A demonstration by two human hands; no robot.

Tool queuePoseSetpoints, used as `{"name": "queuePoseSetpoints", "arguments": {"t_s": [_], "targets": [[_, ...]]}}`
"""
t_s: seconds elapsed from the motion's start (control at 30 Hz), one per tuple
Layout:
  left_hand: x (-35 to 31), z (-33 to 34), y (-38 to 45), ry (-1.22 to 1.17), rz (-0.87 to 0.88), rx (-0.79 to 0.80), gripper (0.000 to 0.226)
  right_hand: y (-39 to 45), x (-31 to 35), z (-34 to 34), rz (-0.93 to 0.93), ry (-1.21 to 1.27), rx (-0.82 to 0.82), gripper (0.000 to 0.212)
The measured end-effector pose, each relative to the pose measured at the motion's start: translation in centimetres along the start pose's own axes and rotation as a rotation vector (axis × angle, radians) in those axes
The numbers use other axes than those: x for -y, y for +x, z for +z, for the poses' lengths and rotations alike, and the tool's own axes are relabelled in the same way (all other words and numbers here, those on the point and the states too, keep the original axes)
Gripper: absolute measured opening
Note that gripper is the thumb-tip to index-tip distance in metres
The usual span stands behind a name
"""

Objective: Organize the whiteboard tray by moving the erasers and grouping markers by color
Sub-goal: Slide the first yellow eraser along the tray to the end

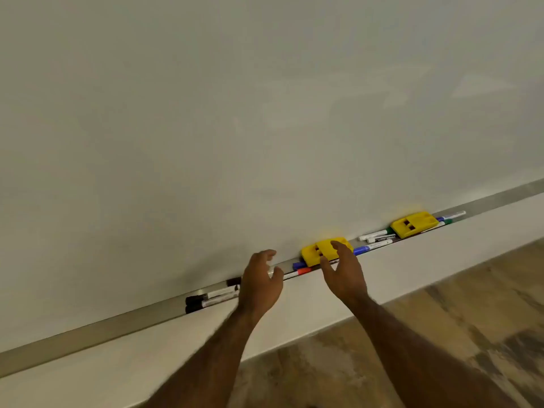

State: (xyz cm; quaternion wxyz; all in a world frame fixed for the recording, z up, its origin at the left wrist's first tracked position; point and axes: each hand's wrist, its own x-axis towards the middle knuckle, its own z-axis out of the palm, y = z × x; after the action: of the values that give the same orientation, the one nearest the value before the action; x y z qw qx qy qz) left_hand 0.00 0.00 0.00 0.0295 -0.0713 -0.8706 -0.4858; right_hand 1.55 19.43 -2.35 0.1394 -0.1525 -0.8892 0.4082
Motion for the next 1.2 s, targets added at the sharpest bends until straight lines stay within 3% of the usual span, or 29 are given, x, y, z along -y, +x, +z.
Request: {"name": "queuePoseSetpoints", "arguments": {"t_s": [0.17,0.37,0.53,0.9,1.2], "targets": [[-0.5,4.6,2.3,-0.059,-0.267,0.192,0.040,3.0,-3.5,-1.4,0.166,-0.034,0.070,0.059],[-1.2,9.1,5.8,-0.120,-0.445,0.156,0.044,6.7,-6.7,-1.9,0.142,-0.052,0.182,0.058],[-1.3,11.4,7.1,-0.062,-0.464,0.135,0.019,8.9,-8.3,-1.6,0.124,-0.084,0.205,0.067],[-1.4,13.4,7.7,-0.048,-0.547,-0.004,0.024,10.3,-8.6,-0.9,0.194,-0.018,0.255,0.059],[-0.5,10.6,6.0,-0.093,-0.426,-0.063,0.032,7.5,-6.1,-0.3,0.119,0.021,0.168,0.060]]}}
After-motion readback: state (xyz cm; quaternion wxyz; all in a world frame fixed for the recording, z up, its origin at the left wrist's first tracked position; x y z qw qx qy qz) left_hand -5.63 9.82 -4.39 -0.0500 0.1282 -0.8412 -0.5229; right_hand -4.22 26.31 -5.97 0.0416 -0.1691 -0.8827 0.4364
